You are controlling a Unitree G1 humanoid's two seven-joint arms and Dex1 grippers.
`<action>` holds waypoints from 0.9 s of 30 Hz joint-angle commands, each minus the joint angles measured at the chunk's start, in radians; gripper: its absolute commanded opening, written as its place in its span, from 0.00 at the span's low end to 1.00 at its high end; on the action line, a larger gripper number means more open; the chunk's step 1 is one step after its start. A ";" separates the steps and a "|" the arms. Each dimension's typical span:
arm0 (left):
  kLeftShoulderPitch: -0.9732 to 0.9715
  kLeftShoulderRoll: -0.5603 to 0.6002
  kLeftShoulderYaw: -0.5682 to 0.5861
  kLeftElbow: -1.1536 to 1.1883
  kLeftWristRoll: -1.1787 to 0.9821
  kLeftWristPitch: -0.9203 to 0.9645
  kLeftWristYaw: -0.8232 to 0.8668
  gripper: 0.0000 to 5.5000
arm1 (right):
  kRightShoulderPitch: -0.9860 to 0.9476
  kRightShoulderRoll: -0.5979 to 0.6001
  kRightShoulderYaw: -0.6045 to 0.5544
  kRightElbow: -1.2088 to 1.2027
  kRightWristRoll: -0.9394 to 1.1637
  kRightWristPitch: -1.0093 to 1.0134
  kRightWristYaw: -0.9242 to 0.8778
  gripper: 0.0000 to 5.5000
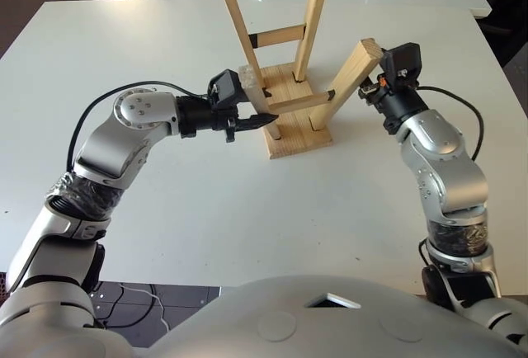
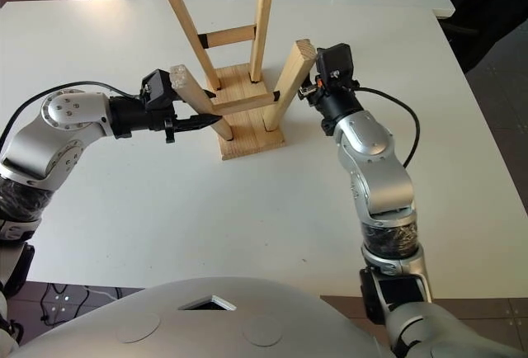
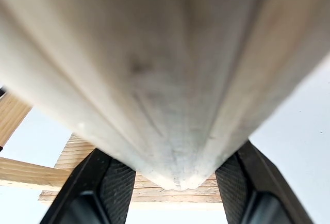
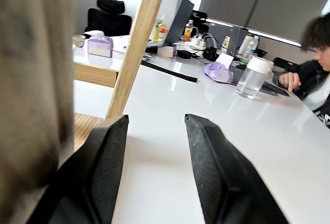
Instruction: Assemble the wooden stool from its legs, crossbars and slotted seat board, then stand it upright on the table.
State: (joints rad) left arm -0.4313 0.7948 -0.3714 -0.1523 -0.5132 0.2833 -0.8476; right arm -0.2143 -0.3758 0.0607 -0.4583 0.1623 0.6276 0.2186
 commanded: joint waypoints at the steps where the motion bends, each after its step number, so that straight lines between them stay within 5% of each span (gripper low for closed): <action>1: 0.100 0.009 -0.179 0.046 0.221 0.153 0.016 0.37 | -0.026 -0.234 -0.216 0.226 -0.047 -0.192 0.100 0.37; 5: 0.084 0.003 -0.174 0.046 0.215 0.165 0.020 0.37 | -0.034 -0.394 -0.190 0.452 -0.259 -0.399 0.019 0.37; 7: 0.076 0.000 -0.172 0.044 0.209 0.171 0.019 0.37 | -0.027 -0.350 -0.085 0.376 -0.308 -0.425 0.037 0.37; 10: 0.062 -0.009 -0.173 0.034 0.195 0.187 0.015 0.37 | -0.082 -0.032 0.128 0.059 -0.039 -0.326 0.091 0.37; 11: 0.053 -0.019 -0.178 0.024 0.187 0.199 0.015 0.37 | -0.139 0.129 0.162 -0.057 0.184 -0.261 0.052 0.37; 13: 0.035 -0.043 -0.177 -0.013 0.150 0.236 0.019 0.37 | -0.242 0.251 0.189 -0.192 0.437 -0.171 0.057 0.37; 16: 0.024 -0.069 -0.157 -0.080 0.082 0.292 0.045 0.37 | -0.269 0.200 0.148 -0.209 0.480 -0.111 0.138 0.37; 25: 0.065 -0.132 0.006 -0.263 -0.137 0.460 0.188 0.37 | -0.107 -0.001 0.070 0.135 0.093 -0.246 0.144 0.37; 27: 0.072 -0.146 0.025 -0.298 -0.149 0.494 0.202 0.45 | -0.083 -0.002 0.074 0.182 0.061 -0.282 0.160 0.37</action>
State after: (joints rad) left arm -0.3920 0.7023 -0.2994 -0.4123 -0.6166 0.6904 -0.6415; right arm -0.2662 -0.4115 0.0446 -0.2755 0.2104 0.4313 0.2771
